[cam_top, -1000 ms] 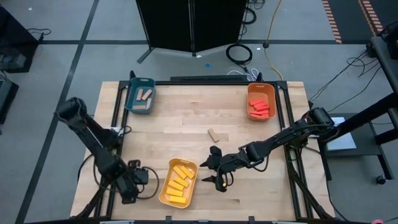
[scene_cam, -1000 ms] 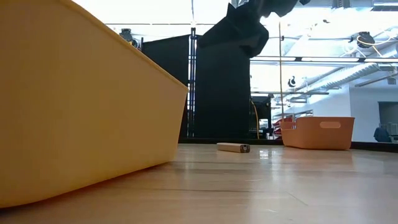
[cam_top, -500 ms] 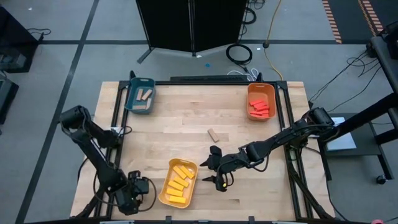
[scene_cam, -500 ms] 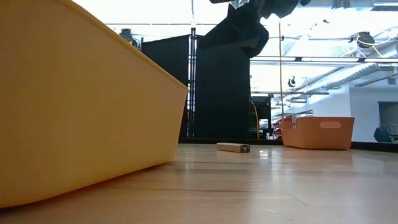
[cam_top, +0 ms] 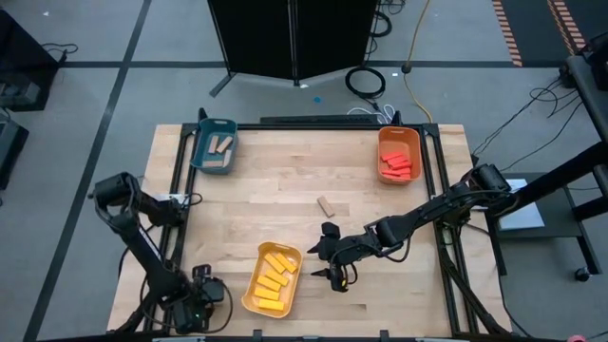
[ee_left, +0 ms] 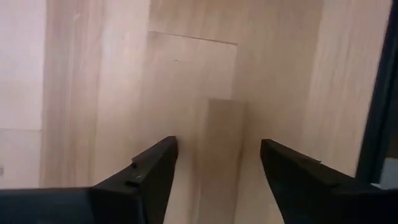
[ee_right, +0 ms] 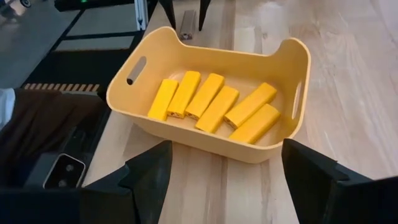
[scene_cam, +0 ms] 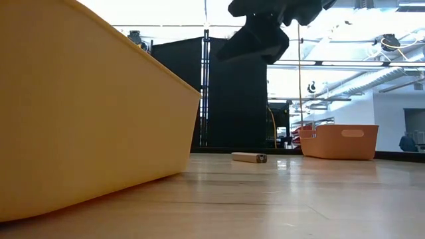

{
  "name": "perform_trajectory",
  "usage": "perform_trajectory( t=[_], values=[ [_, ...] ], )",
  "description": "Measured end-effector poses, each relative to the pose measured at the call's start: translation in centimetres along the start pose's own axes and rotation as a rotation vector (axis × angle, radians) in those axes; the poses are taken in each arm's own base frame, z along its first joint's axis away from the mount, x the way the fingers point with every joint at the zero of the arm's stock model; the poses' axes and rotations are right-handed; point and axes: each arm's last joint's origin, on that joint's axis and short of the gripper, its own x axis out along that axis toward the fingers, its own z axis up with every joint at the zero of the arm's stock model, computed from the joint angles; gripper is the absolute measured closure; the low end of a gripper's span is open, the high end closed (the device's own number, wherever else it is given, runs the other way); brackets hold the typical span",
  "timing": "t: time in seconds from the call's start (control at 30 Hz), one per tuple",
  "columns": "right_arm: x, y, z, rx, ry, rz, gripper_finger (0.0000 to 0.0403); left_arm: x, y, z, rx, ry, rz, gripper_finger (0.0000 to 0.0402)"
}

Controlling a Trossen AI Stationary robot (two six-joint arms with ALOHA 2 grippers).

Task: Sort blocks
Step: Put the brown block into the blue bin

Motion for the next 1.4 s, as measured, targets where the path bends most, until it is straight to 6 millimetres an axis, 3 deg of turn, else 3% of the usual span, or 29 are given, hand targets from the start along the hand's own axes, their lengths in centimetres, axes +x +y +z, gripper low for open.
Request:
perform_trajectory(
  t=[0.13, 0.3, 0.43, 0.53, 0.67, 0.83, 0.93, 1.2, 1.4],
  values=[
    [0.0, -0.1, -0.1, -0.022, 0.007, -0.012, 0.0163, 0.4, 0.2, -0.4, -0.014, -0.011, 0.054, 0.0220],
    [0.0, -0.3, -0.3, -0.027, 0.011, -0.084, 0.0163, -0.2, 0.0, -0.3, 0.040, -0.006, 0.083, 0.0329],
    [0.0, -0.5, -0.6, -0.033, 0.043, -0.096, 0.0163, -1.3, -0.3, 0.6, 0.112, -0.004, 0.073, 0.0334],
    [0.0, -0.5, -0.6, -0.033, 0.046, -0.098, 0.0163, -4.1, -0.4, 2.0, 0.091, -0.103, 0.075, 0.0334],
    [0.0, -0.6, -0.8, -0.011, 0.066, -0.106, 0.0163, -8.0, 1.4, 2.8, 0.018, -0.289, 0.178, 0.0334],
    [-0.1, -0.8, -1.3, 0.033, 0.118, -0.128, 0.0163, -12.3, 5.1, 3.9, -0.108, -0.546, 0.259, 0.0334],
    [-0.2, -0.9, -1.6, 0.057, 0.143, -0.141, 0.0163, -14.5, 8.5, 4.9, -0.213, -0.622, 0.332, 0.0334],
    [-0.2, -0.9, -1.8, 0.066, 0.160, -0.147, 0.0163, -19.3, 18.8, 6.3, -0.554, -0.608, 0.536, 0.0334],
    [-0.2, -0.9, -1.8, 0.063, 0.157, -0.151, 0.0163, -21.2, 25.0, 6.7, -0.697, -0.521, 0.605, 0.0334]
  ],
)
